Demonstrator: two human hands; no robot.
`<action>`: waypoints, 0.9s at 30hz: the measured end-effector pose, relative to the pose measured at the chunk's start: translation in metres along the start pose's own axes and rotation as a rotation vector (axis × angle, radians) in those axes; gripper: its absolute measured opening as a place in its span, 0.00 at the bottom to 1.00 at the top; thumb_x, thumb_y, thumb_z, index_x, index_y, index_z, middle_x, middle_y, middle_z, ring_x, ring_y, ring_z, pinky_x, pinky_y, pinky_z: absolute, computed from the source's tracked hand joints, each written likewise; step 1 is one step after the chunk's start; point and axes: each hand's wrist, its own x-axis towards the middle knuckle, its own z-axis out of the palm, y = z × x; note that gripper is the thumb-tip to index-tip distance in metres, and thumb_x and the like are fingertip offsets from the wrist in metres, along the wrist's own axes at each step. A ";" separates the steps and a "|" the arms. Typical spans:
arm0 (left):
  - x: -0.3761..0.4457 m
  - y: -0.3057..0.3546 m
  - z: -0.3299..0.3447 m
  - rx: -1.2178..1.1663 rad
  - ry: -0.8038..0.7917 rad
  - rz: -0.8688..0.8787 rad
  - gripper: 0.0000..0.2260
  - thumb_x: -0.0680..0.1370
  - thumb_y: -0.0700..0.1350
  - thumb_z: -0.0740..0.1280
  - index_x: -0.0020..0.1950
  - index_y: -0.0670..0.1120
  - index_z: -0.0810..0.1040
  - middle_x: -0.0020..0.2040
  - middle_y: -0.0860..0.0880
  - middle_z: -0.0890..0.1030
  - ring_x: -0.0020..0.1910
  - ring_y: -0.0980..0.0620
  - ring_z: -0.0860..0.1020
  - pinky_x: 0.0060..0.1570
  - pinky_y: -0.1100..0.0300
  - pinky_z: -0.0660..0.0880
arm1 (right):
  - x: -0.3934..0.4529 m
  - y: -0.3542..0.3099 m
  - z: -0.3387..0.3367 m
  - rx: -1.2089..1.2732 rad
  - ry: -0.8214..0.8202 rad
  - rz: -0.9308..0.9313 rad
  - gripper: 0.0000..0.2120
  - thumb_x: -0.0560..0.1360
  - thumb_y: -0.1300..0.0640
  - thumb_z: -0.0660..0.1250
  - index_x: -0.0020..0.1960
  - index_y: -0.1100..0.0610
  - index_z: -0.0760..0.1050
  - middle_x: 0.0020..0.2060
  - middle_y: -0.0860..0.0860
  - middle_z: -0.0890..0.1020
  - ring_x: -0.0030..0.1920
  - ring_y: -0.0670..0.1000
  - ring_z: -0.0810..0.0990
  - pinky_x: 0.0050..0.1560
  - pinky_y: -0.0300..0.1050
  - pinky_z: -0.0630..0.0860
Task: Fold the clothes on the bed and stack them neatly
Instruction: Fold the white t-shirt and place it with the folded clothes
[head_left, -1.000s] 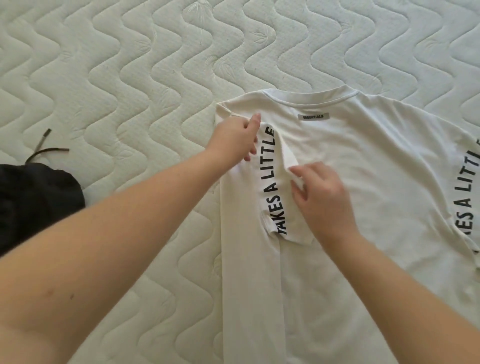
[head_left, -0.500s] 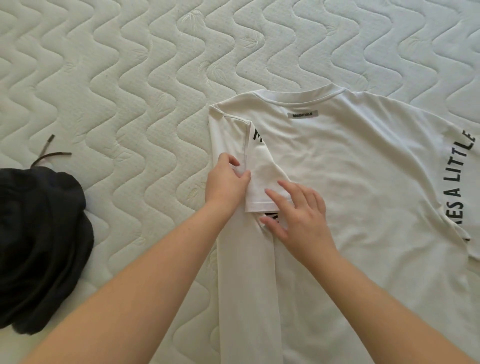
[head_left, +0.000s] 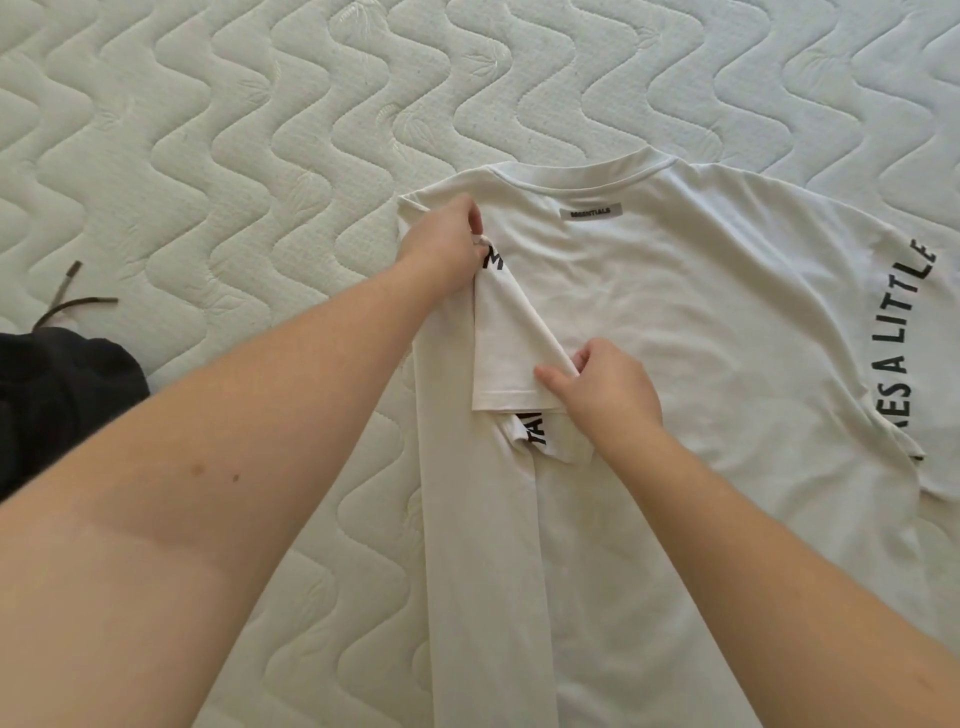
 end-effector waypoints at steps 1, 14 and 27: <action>-0.002 -0.002 0.001 -0.001 0.007 -0.001 0.07 0.79 0.47 0.66 0.55 0.47 0.72 0.45 0.51 0.77 0.49 0.46 0.78 0.46 0.57 0.70 | -0.003 0.004 -0.001 0.009 -0.011 0.002 0.17 0.72 0.40 0.70 0.48 0.52 0.71 0.44 0.49 0.79 0.46 0.55 0.79 0.41 0.47 0.72; -0.088 -0.011 0.031 -0.137 -0.228 -0.216 0.12 0.76 0.53 0.71 0.40 0.48 0.75 0.37 0.52 0.77 0.42 0.48 0.78 0.41 0.58 0.72 | -0.047 0.044 0.026 0.128 0.176 -0.159 0.09 0.76 0.54 0.68 0.51 0.53 0.69 0.41 0.49 0.79 0.43 0.56 0.76 0.42 0.50 0.71; -0.107 -0.035 0.024 -0.050 0.056 -0.117 0.20 0.75 0.50 0.70 0.63 0.46 0.70 0.52 0.46 0.77 0.53 0.43 0.76 0.54 0.49 0.73 | -0.060 0.051 0.039 -0.252 0.365 -0.400 0.25 0.69 0.68 0.67 0.65 0.57 0.77 0.60 0.58 0.78 0.60 0.63 0.75 0.59 0.57 0.68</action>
